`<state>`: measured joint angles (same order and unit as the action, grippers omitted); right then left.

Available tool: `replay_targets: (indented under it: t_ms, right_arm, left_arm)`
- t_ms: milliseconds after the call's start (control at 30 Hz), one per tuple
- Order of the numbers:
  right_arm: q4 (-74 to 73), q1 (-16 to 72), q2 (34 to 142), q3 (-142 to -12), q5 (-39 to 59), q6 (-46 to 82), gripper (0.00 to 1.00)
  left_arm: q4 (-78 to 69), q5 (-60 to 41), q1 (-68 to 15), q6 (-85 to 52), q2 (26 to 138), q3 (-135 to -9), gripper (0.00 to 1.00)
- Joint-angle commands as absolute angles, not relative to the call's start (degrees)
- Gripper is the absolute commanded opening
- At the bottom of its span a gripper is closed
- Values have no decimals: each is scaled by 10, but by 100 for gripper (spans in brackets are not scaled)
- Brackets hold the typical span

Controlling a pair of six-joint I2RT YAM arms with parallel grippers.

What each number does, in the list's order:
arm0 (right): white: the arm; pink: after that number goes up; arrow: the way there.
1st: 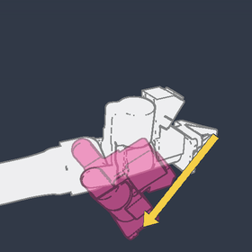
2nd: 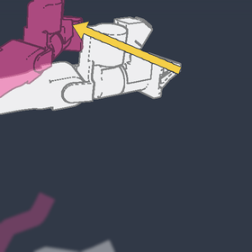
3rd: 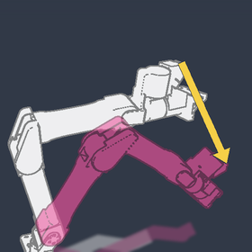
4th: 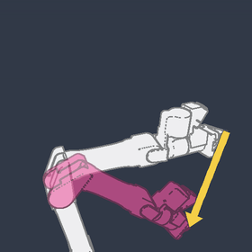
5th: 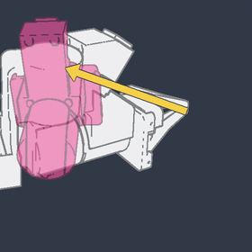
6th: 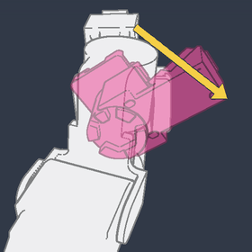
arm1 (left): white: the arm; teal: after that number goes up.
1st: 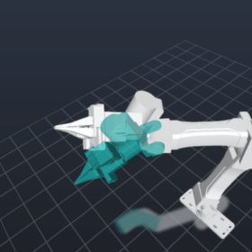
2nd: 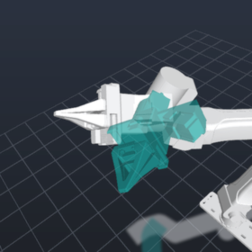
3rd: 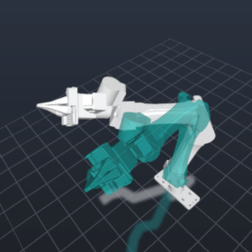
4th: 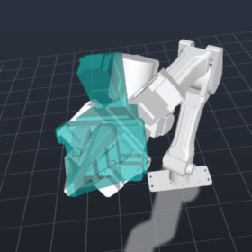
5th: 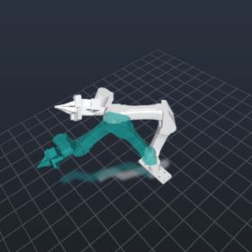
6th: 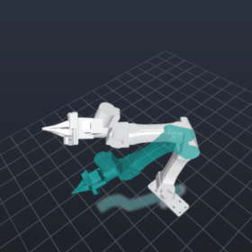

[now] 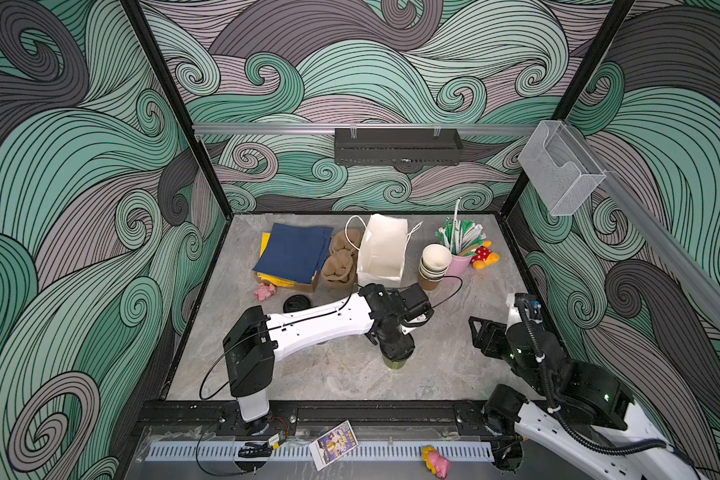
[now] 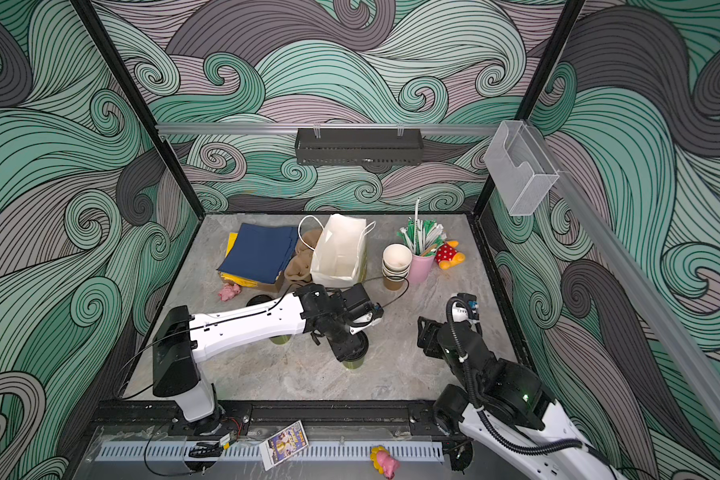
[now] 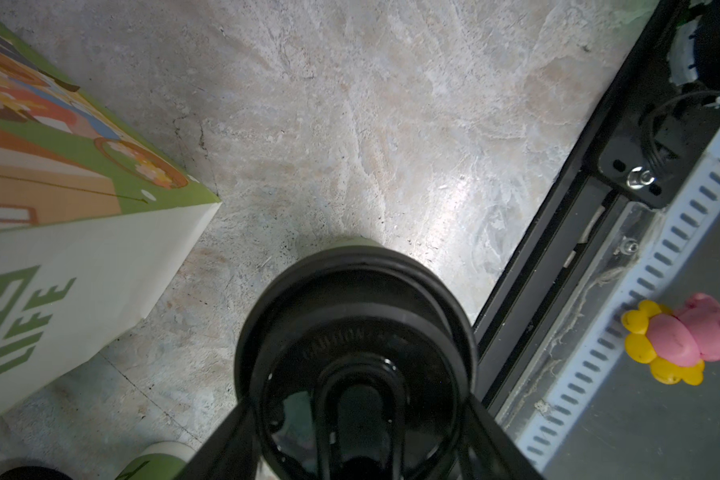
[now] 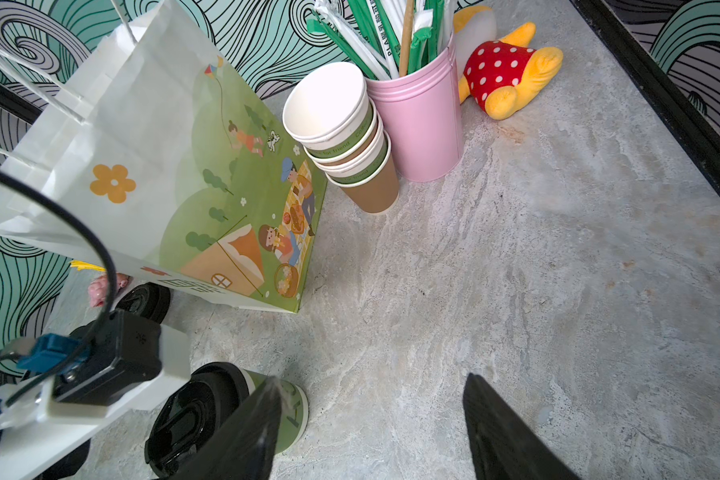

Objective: Pack the takeout coffee

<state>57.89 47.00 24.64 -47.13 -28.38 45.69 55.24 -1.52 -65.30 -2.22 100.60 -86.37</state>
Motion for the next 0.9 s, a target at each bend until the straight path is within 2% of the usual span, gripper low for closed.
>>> replay_targets:
  t_ms: [0, 867]
  right_arm:
    - [586, 468, 249, -468, -285, 461, 70]
    - [586, 468, 243, -465, -283, 463, 70]
  left_arm:
    - [551, -18, -651, -25, 984, -860, 63]
    - [538, -34, -651, -29, 968, -867, 63]
